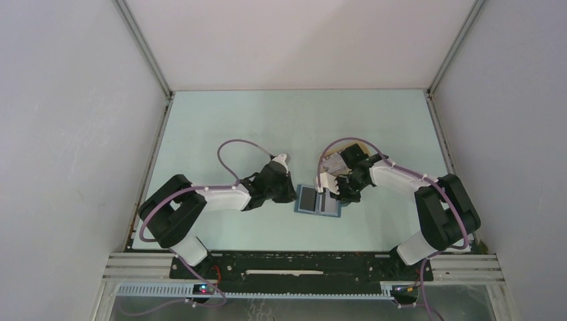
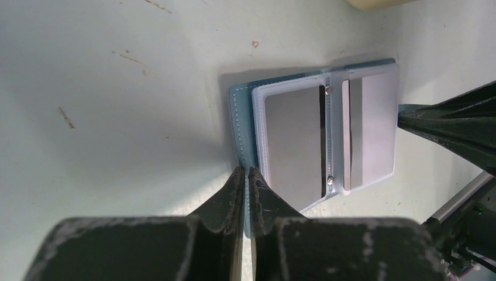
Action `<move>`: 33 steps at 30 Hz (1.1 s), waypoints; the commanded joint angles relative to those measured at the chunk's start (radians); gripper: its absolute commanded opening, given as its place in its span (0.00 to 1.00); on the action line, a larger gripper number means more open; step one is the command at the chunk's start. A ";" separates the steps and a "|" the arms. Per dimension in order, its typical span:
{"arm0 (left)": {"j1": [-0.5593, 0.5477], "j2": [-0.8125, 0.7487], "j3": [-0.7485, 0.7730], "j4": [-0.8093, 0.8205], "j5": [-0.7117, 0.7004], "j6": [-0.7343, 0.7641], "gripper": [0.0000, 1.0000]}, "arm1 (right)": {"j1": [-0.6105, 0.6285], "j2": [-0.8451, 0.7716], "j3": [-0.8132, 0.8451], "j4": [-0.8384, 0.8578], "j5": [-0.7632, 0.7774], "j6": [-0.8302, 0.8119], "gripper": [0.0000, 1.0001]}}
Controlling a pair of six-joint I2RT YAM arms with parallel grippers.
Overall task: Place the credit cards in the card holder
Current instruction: Close the card holder at the center of the board.
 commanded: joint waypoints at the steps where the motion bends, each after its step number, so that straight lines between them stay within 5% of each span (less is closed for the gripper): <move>1: -0.022 -0.004 0.054 -0.006 0.025 0.033 0.10 | 0.008 0.003 0.035 -0.014 0.000 0.003 0.07; 25: -0.069 -0.040 0.059 -0.048 0.054 0.051 0.18 | 0.001 0.004 0.035 -0.030 0.005 -0.005 0.07; 33: -0.068 -0.007 0.056 0.057 0.158 0.009 0.24 | -0.002 0.001 0.035 -0.034 0.004 -0.005 0.07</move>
